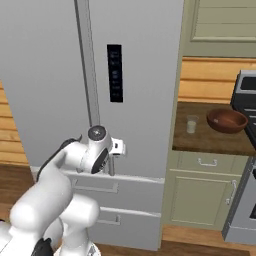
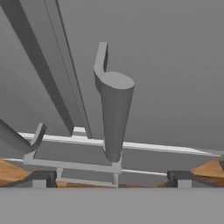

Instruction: Grab a lemon wedge from the fridge and one ice cube from the ice bowl, and put them in the glass of lemonade.

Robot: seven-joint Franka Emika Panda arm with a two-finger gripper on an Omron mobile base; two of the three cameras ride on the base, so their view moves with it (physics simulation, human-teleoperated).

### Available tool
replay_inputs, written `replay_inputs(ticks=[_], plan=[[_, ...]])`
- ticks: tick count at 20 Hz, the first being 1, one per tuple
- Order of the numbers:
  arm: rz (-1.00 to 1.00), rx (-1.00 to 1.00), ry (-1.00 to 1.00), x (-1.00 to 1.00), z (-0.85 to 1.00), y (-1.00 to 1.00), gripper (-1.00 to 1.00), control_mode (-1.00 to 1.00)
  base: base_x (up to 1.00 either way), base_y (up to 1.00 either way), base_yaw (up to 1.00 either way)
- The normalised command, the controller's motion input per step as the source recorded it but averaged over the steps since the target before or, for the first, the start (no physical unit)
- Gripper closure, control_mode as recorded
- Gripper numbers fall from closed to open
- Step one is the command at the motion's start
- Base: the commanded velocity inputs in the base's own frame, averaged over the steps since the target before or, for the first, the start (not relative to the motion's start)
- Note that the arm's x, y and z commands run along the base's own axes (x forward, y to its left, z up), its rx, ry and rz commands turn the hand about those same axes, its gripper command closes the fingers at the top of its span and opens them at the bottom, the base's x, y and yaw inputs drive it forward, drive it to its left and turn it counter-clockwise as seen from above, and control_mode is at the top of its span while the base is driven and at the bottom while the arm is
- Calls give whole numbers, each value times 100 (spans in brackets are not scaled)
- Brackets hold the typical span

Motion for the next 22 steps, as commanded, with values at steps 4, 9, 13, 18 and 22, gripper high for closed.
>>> replay_inputs(ticks=[4,9,13,18,22], plan=[[0,-1,0,50,-14,2,-100,-100,0,0,0],[0,0,0,21,-18,0,-100,-100,0,0,0],[0,0,0,19,-27,0,-100,-100,0,0,0],[0,0,0,23,-10,0,-100,-100,0,0,0],[0,0,0,29,-5,0,-100,-100,0,0,0]])
